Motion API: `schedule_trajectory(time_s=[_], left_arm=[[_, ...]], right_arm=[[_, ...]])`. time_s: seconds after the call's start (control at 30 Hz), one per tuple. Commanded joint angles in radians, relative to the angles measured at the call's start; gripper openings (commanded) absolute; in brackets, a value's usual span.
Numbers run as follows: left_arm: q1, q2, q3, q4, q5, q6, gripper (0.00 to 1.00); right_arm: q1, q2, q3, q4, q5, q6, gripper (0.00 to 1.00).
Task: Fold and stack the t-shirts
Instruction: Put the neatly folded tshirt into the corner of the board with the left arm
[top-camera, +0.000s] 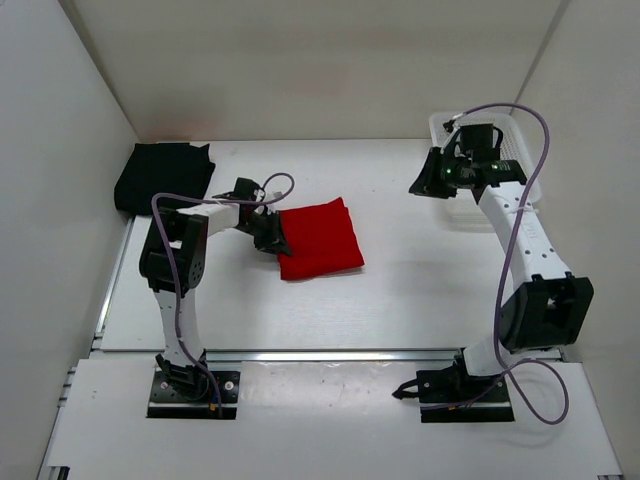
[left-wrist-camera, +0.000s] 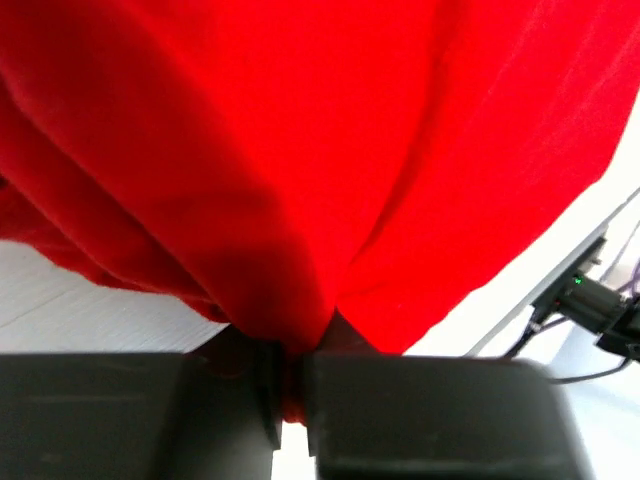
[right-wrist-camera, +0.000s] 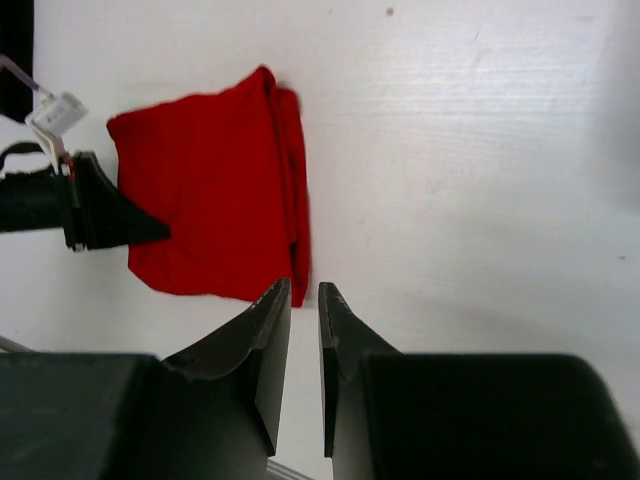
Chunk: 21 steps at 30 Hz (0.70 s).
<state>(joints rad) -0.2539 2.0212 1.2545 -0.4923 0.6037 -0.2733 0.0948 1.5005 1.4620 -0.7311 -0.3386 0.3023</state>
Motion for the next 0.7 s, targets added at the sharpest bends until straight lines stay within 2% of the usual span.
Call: schedule_trajectory(time_s=[0.0,0.2,0.3,0.4,0.57,0.67], left_arm=[[0.004,0.096,-0.021,-0.088,-0.085,0.079,0.06],[0.01,0.102,0.029,-0.15,-0.079,0.138,0.0],[0.03,0.076,0.161,-0.231,-0.157,0.213,0.0],[0.065,0.088,0.351,-0.276,-0.267,0.272,0.0],[0.107,0.119,0.495,-0.285,-0.472,0.413,0.0],[0.117,0.142,0.562,-0.256,-0.652,0.508,0.0]], right_arm=[[-0.017,0.058,0.124,-0.04,-0.005,-0.014,0.15],[-0.012,0.144,0.259,-0.088,0.018,-0.003,0.15],[-0.007,0.161,0.304,-0.094,0.024,0.008,0.15],[-0.004,0.17,0.319,-0.085,0.033,0.011,0.15],[0.009,0.182,0.349,-0.066,0.032,0.02,0.15],[0.017,0.213,0.397,-0.082,0.026,0.001,0.15]])
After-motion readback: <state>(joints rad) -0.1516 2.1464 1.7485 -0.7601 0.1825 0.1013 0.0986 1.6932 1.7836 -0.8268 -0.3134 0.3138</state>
